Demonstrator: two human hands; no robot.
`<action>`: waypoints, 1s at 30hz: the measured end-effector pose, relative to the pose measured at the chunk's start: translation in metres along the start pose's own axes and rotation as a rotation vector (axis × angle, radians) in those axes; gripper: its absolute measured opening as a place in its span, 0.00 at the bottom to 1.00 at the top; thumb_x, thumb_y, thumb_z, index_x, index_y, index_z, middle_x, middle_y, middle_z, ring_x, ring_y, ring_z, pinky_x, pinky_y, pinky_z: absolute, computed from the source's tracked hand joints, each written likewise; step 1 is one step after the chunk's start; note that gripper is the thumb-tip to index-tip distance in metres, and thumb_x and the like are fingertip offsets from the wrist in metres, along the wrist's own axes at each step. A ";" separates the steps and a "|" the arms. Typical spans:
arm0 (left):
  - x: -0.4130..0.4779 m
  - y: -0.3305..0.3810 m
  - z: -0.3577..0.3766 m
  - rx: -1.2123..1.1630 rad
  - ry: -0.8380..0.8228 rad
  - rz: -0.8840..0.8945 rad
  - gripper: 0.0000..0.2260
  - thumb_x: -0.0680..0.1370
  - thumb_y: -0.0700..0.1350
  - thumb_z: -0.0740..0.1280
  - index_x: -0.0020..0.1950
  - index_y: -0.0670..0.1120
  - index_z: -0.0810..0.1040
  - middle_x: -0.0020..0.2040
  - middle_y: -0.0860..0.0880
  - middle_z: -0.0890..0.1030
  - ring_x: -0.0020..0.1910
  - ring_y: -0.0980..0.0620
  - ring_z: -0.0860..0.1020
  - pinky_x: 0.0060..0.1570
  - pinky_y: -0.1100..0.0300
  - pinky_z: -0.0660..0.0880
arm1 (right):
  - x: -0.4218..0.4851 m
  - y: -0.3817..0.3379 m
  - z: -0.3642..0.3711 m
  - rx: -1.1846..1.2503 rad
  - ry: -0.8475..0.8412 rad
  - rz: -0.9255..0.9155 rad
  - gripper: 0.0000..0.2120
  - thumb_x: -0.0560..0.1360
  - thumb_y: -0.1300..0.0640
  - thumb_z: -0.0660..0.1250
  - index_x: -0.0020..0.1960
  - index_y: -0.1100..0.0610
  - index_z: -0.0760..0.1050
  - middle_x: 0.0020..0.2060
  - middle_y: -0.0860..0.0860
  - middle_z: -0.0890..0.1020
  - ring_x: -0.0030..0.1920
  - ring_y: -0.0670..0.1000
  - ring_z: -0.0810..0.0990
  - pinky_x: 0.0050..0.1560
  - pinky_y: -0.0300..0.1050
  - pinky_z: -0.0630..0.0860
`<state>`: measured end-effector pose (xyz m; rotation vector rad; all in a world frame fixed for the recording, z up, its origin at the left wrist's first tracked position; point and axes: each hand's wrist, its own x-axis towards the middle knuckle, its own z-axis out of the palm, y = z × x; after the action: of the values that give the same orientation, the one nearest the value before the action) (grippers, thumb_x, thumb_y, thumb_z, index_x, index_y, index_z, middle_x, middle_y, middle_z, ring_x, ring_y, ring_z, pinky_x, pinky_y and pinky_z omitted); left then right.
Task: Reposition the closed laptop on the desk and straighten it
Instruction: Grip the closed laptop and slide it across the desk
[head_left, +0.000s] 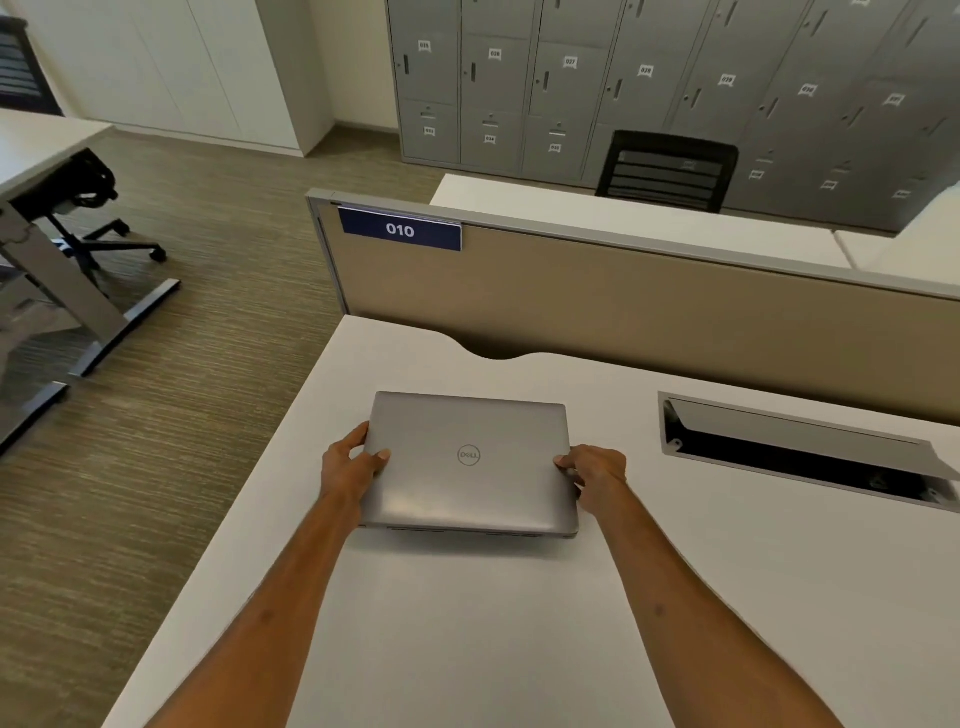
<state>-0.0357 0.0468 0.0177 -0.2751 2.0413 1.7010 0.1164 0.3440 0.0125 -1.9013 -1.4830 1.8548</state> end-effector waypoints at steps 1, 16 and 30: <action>-0.009 0.000 0.004 -0.007 -0.008 -0.001 0.27 0.79 0.35 0.73 0.77 0.49 0.76 0.67 0.44 0.82 0.62 0.40 0.81 0.64 0.43 0.78 | -0.003 0.001 -0.011 0.035 -0.029 0.017 0.10 0.67 0.73 0.78 0.44 0.65 0.80 0.48 0.63 0.86 0.44 0.58 0.83 0.52 0.54 0.82; -0.122 -0.040 0.090 -0.041 -0.050 -0.078 0.27 0.78 0.33 0.72 0.77 0.48 0.77 0.66 0.44 0.82 0.56 0.41 0.80 0.60 0.50 0.76 | -0.019 0.043 -0.160 0.123 -0.037 0.055 0.10 0.65 0.76 0.76 0.41 0.66 0.80 0.52 0.66 0.87 0.45 0.59 0.84 0.49 0.55 0.83; -0.201 -0.056 0.170 -0.160 -0.169 -0.269 0.30 0.86 0.66 0.51 0.75 0.49 0.79 0.59 0.52 0.81 0.66 0.44 0.75 0.59 0.48 0.73 | 0.001 0.082 -0.289 0.161 0.003 0.081 0.15 0.68 0.75 0.75 0.54 0.68 0.84 0.52 0.64 0.87 0.50 0.59 0.86 0.51 0.56 0.83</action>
<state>0.2016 0.1713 0.0424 -0.4231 1.6683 1.6592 0.3948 0.4557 0.0309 -1.9144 -1.2307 1.9390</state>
